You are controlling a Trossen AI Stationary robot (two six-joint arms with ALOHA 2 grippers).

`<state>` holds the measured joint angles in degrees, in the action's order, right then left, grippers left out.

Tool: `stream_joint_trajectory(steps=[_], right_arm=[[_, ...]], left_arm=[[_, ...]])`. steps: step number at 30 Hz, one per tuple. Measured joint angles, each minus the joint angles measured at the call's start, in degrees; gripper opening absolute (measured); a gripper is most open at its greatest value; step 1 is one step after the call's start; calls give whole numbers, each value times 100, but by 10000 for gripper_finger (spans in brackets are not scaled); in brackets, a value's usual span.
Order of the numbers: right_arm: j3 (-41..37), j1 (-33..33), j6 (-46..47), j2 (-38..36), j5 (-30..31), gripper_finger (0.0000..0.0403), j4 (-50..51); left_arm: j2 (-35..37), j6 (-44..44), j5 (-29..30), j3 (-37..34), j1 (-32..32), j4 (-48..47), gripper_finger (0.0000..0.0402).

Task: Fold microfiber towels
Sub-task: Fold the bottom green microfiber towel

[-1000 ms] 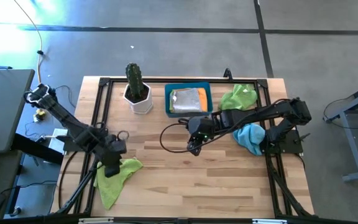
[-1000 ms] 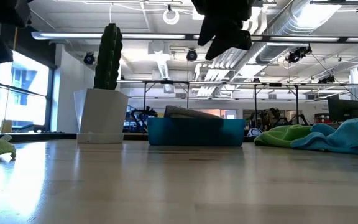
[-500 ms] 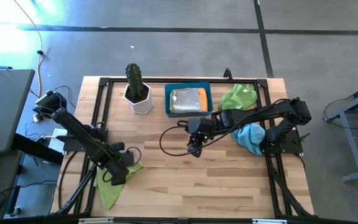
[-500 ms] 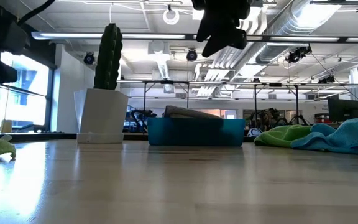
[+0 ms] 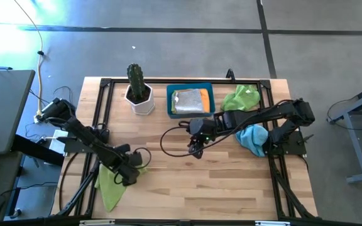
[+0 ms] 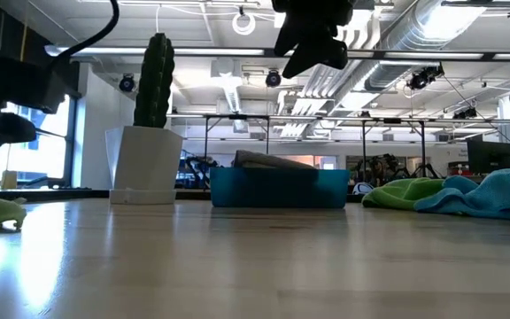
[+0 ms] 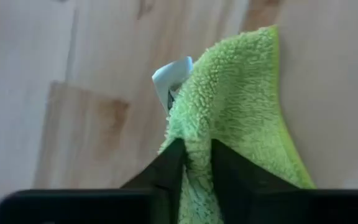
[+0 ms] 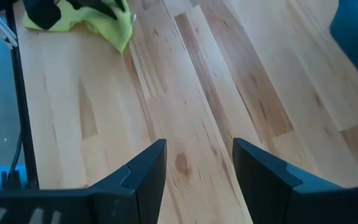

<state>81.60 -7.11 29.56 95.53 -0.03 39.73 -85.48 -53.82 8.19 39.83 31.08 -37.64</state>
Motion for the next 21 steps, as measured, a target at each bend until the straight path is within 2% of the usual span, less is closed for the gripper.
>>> stream_joint_trajectory(steps=[2, 4, 13, 21], right_arm=[[2, 0, 0, 0, 0, 177, -56], [0, 0, 0, 0, 0, 177, -61], [0, 0, 0, 0, 2, 177, -153], [1, 0, 0, 0, 2, 177, -149]], left_arm=[[7, -1, 7, 0, -7, 230, 27], [7, -5, 18, 2, -39, 561, 8], [7, 14, 566, 2, -338, 2373, 4], [8, 407, 1137, 2, -697, 4043, 1]])
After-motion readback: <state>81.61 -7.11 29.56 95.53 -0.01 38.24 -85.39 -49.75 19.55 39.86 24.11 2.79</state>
